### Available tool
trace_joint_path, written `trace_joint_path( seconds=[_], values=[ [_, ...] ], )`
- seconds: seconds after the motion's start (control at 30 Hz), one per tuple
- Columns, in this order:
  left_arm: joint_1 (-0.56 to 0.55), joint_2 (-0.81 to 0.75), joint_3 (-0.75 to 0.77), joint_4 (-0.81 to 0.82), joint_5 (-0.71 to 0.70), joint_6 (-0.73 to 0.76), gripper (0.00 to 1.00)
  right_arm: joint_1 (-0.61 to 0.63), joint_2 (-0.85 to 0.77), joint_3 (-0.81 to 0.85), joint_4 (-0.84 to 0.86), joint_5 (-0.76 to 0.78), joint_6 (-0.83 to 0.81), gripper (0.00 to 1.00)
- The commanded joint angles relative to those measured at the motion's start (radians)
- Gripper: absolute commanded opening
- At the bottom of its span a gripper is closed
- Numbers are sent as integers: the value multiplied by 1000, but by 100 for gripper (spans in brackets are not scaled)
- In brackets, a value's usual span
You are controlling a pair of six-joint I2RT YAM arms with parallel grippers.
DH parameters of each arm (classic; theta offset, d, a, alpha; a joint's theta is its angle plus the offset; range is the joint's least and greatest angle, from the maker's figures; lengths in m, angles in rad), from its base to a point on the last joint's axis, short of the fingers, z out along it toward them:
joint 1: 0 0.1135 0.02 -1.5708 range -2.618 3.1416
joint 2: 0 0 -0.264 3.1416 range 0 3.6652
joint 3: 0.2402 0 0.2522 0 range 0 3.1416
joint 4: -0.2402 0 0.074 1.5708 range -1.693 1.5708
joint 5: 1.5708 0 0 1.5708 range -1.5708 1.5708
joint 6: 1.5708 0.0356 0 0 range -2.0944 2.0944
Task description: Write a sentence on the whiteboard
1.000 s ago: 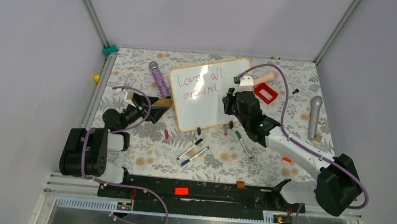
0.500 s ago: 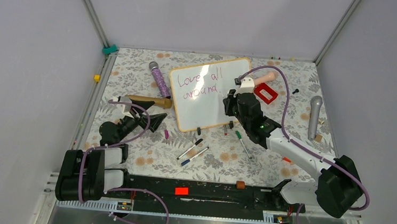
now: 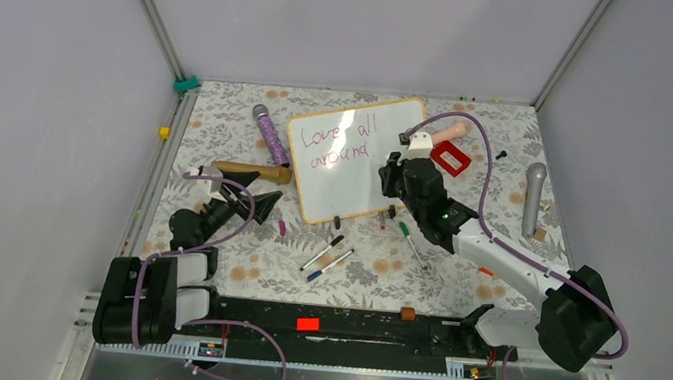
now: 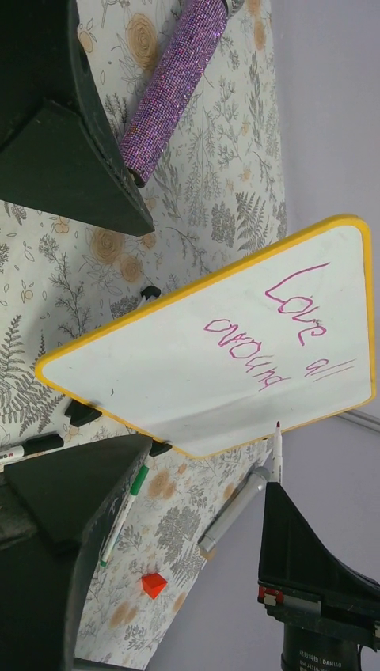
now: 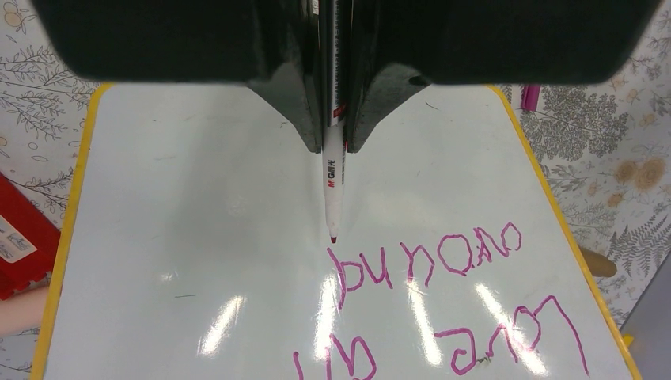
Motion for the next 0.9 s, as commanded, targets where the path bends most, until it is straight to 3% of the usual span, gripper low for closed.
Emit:
trace_joint_path(
  seconds=[0.0, 0.37, 0.5, 0.63, 0.73, 0.8, 0.87],
  values=[
    [-3, 7, 12, 44, -2, 23, 99, -7, -38, -5, 50, 14, 8, 0],
    [2, 111, 109, -20, 14, -30, 99, -7, -47, -19, 62, 12, 12, 0],
    [5, 186, 147, 21, -66, -176, 99, -8, -39, -14, 63, 4, 14, 0],
    [1, 314, 266, 48, 57, -289, 99, -7, -39, -15, 58, 15, 8, 0],
    [2, 290, 263, 32, 61, -287, 97, -7, -43, -19, 56, 27, 3, 0],
    [1, 246, 250, -20, 47, -250, 91, -8, -45, -19, 58, 26, 3, 0],
    [0, 225, 250, -47, 66, -219, 92, -7, -42, -17, 57, 23, 3, 0]
  ],
)
